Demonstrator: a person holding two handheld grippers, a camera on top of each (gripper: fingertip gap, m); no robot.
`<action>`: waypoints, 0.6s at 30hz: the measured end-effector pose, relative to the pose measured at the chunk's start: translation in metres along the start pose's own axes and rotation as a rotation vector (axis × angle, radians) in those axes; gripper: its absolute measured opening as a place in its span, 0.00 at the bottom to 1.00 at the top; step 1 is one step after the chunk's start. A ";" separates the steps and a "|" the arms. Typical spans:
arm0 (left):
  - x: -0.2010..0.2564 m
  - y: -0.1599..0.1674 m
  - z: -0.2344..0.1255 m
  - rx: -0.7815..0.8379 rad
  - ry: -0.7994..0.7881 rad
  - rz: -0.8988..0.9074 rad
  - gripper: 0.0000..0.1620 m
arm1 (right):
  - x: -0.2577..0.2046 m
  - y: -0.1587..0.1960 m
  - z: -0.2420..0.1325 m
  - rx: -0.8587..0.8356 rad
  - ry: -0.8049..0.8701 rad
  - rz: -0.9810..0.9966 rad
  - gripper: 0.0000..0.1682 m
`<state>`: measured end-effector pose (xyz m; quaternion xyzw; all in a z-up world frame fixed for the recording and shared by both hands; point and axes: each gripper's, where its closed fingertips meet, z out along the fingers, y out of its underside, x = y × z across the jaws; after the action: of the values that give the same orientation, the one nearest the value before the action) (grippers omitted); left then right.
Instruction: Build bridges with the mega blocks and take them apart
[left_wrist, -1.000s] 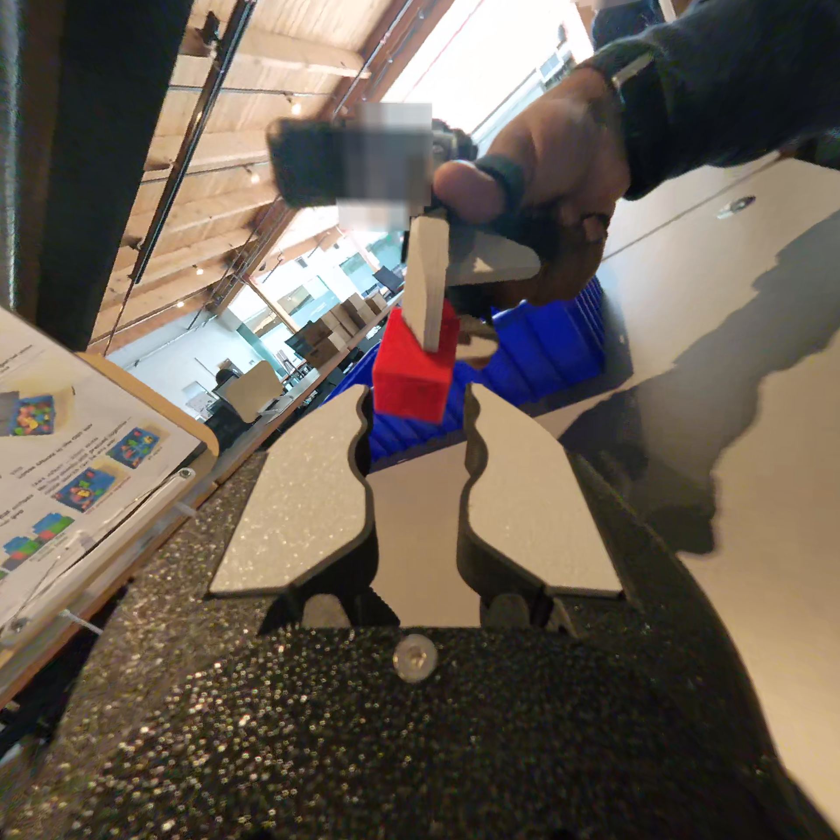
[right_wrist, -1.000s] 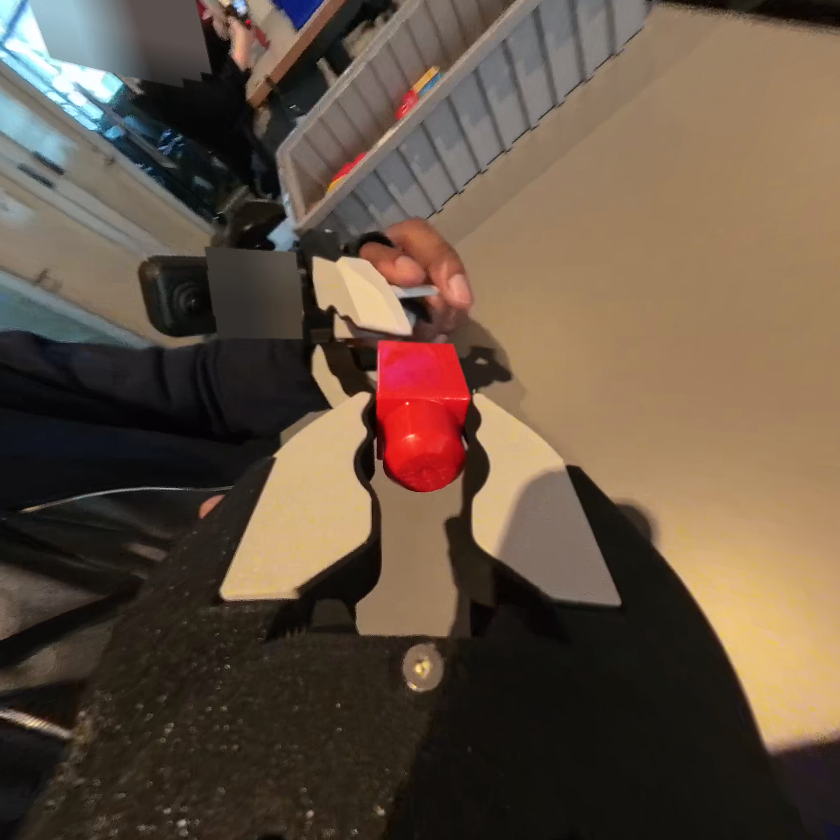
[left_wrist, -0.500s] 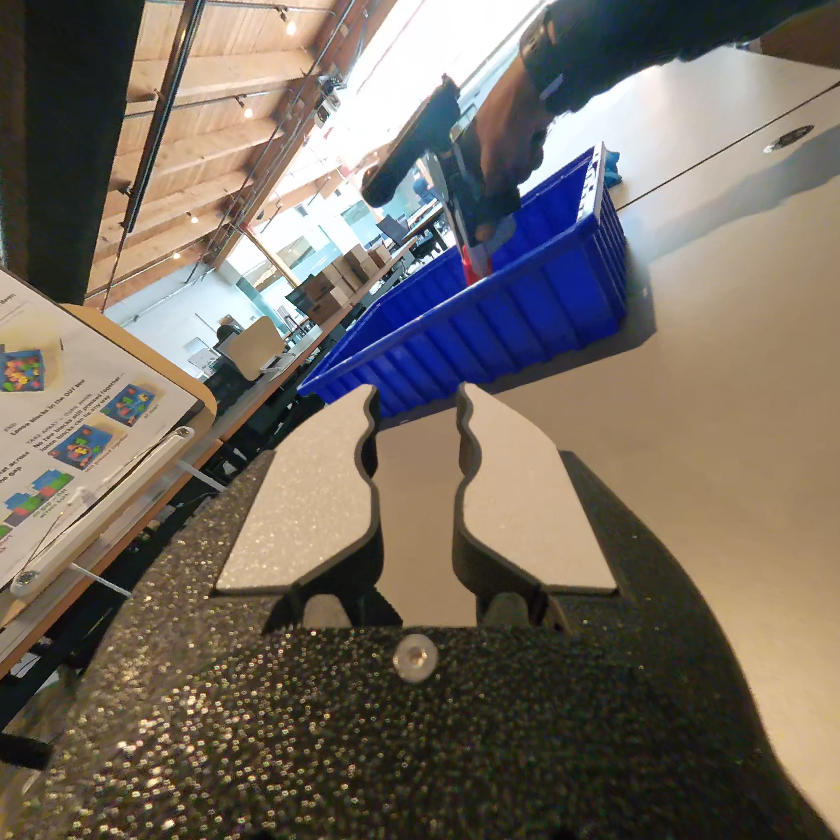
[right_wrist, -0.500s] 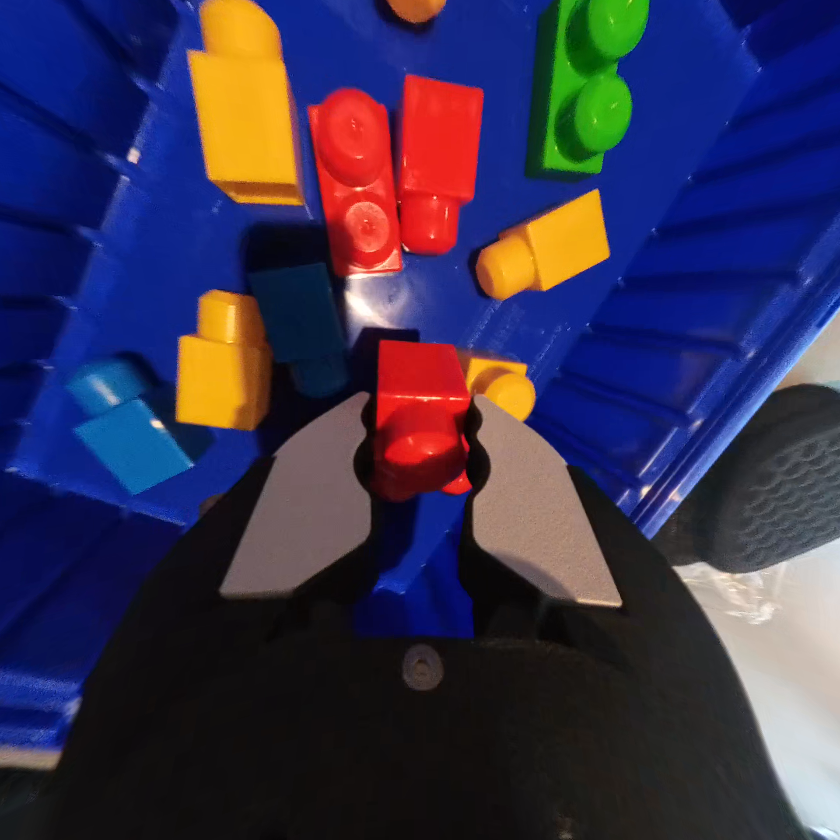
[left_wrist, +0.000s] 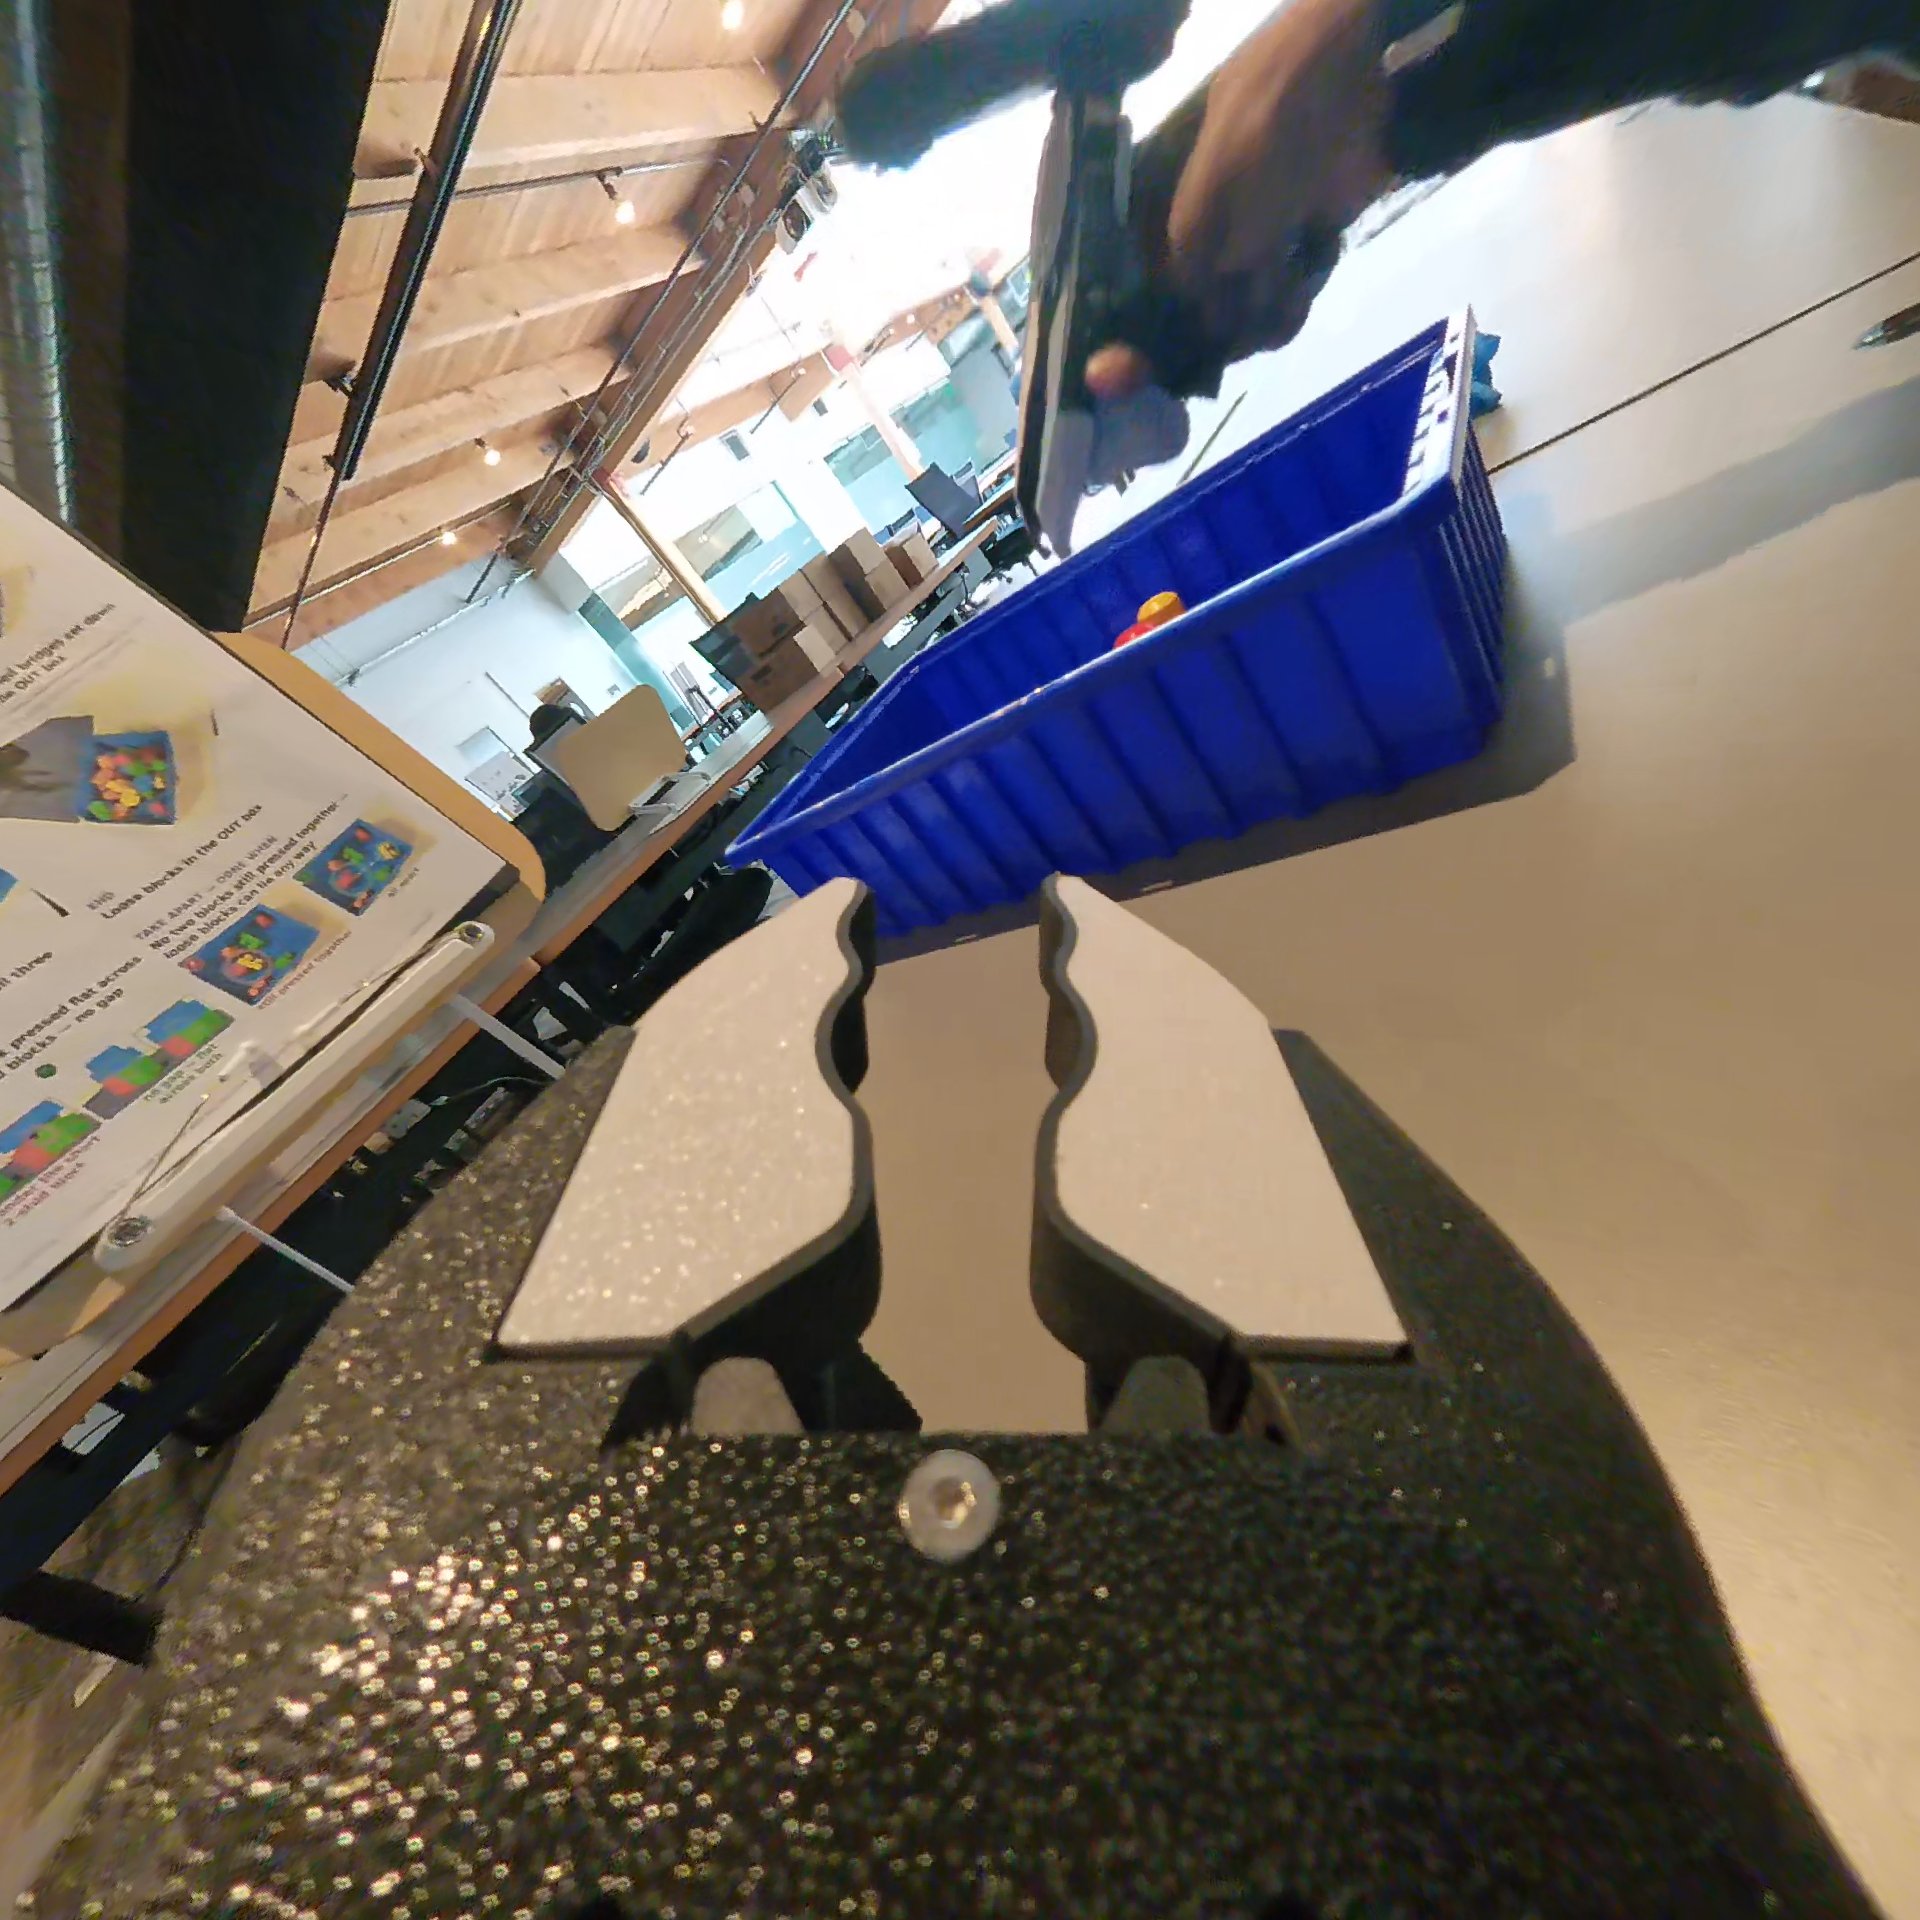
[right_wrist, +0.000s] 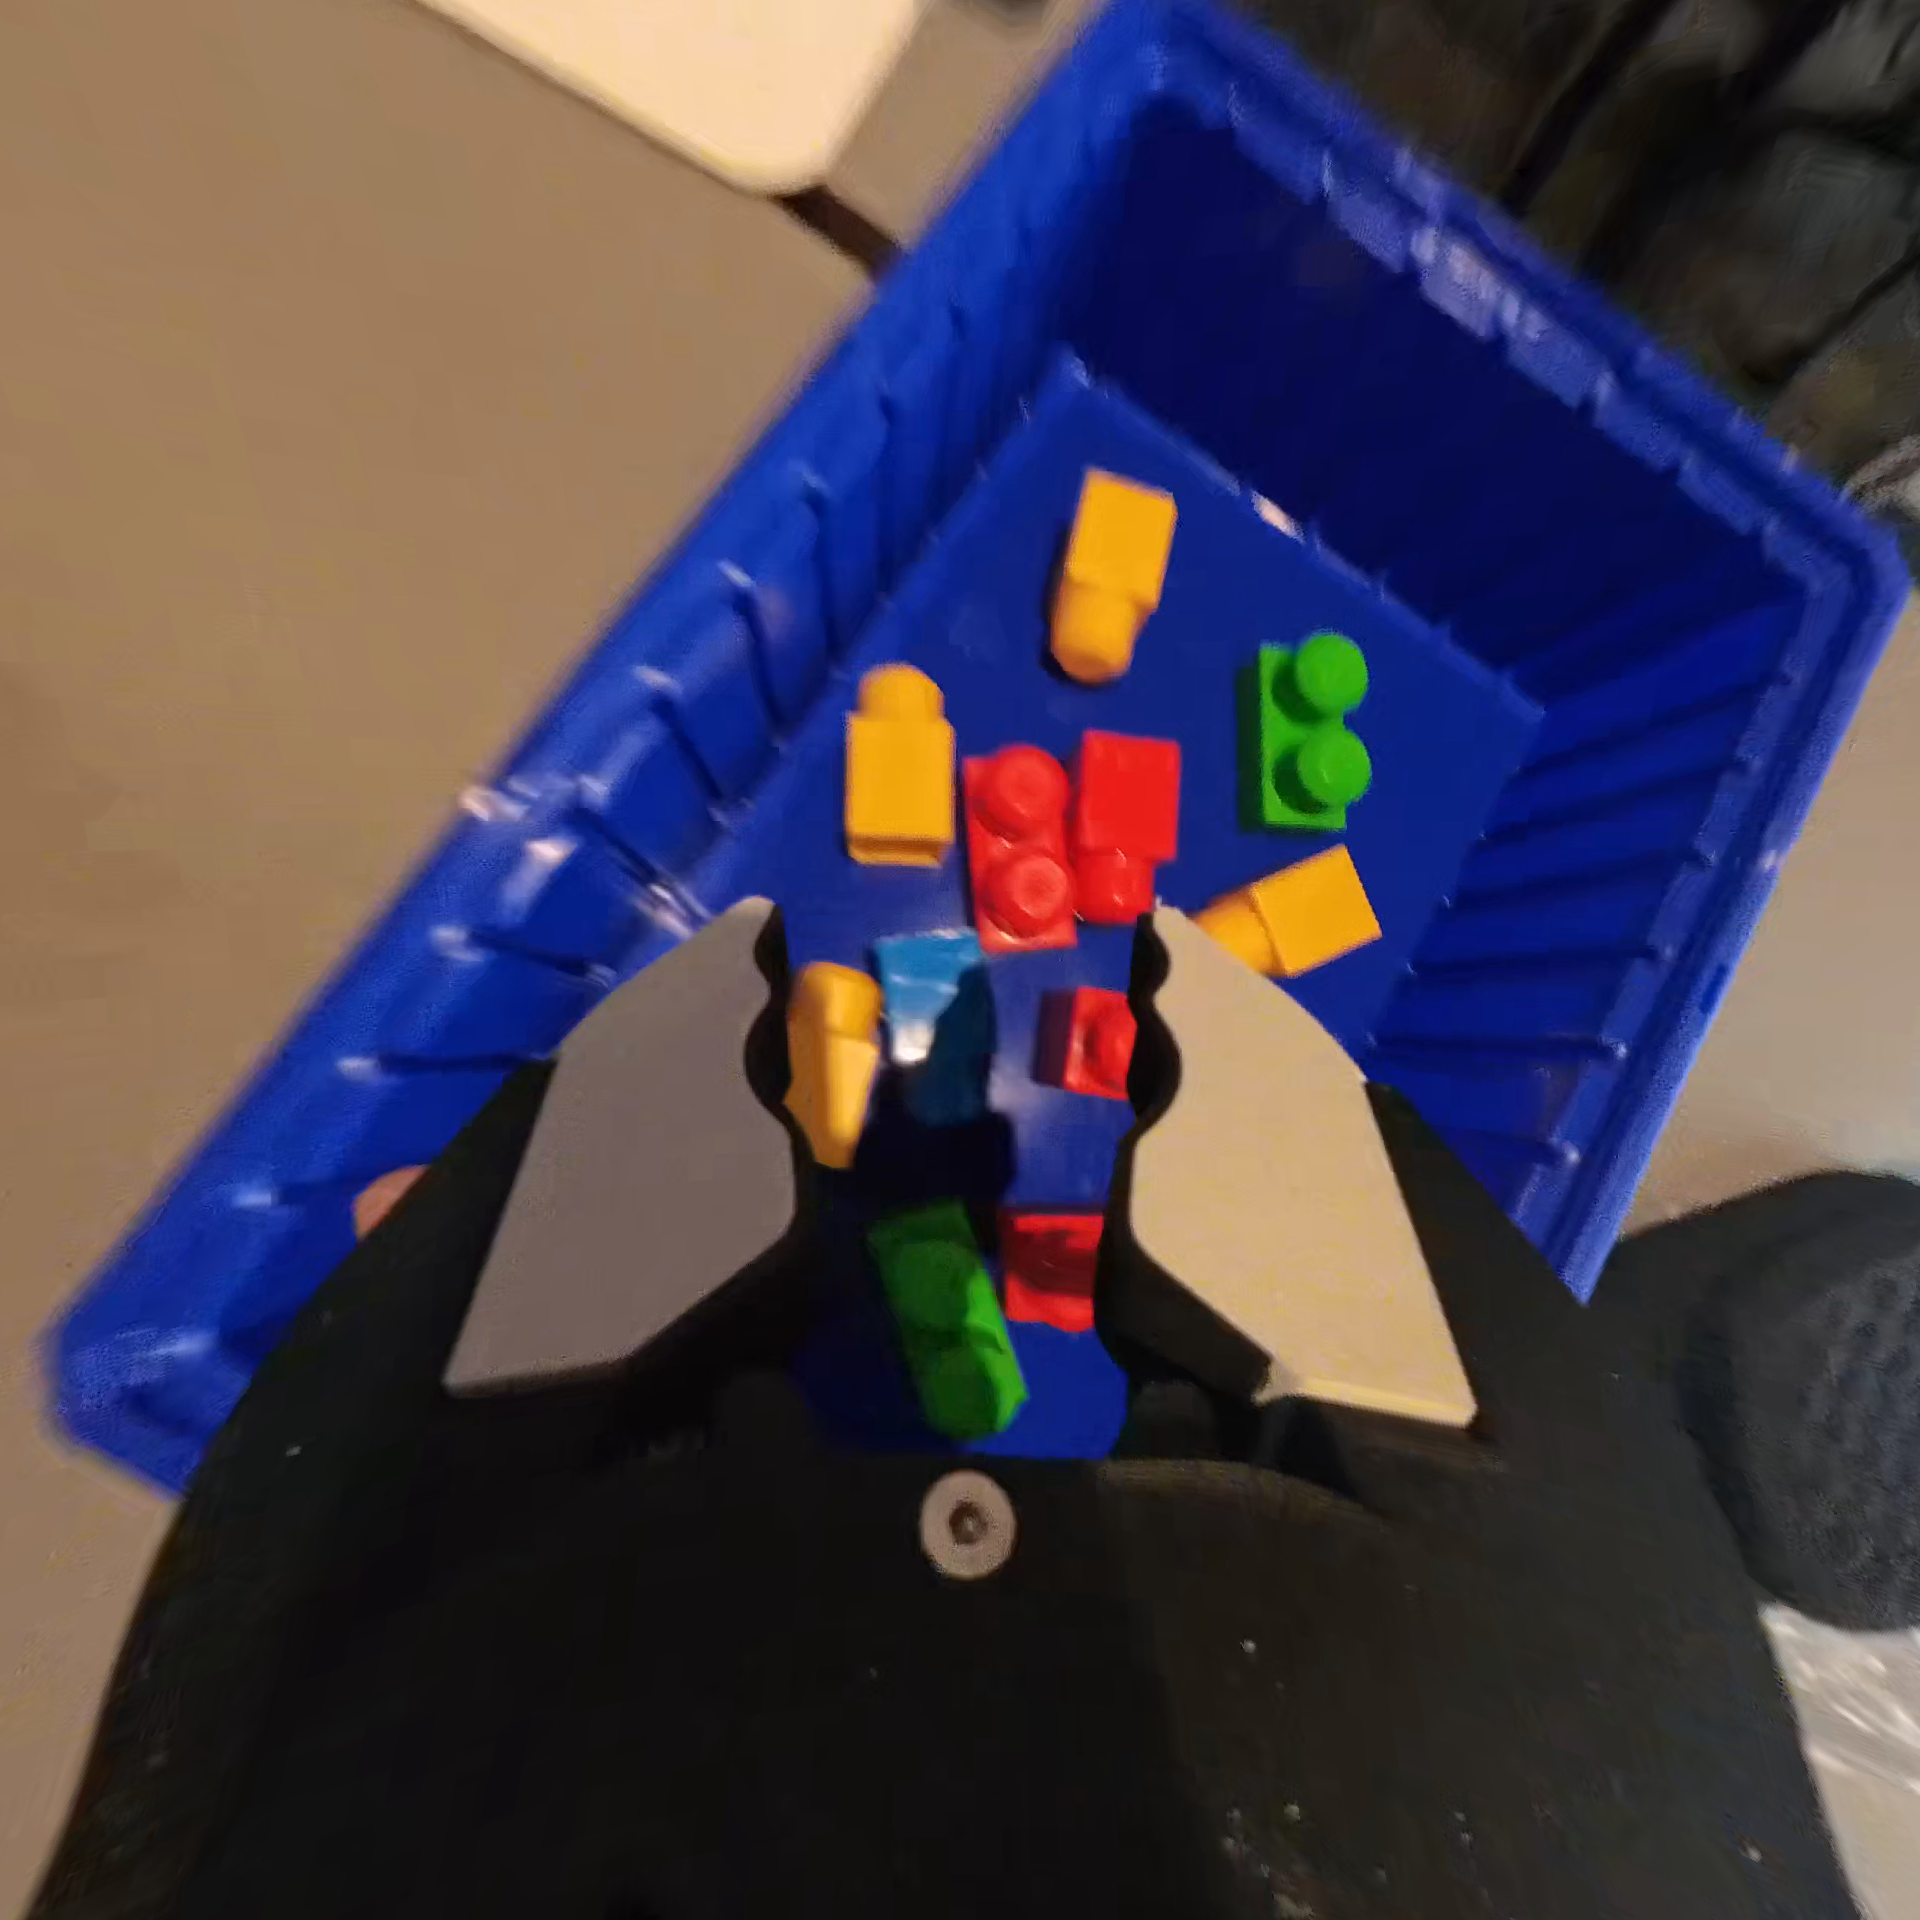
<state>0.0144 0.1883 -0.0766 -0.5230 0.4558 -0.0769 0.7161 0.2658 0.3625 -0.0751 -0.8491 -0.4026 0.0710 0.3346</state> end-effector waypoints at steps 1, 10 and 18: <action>-0.002 -0.001 0.000 0.000 -0.006 -0.008 0.18 | -0.012 -0.012 -0.012 0.066 -0.011 0.003 0.36; -0.043 -0.022 -0.030 -0.070 -0.109 -0.215 0.25 | -0.265 -0.047 -0.025 0.318 -0.391 -0.259 0.31; -0.082 -0.026 -0.178 -0.430 -0.236 -0.359 0.31 | -0.392 -0.013 0.066 0.207 -0.583 -0.392 0.32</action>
<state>-0.1534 0.1043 -0.0149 -0.7400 0.2756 -0.0428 0.6120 -0.0295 0.1157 -0.1761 -0.6615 -0.6267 0.2852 0.2973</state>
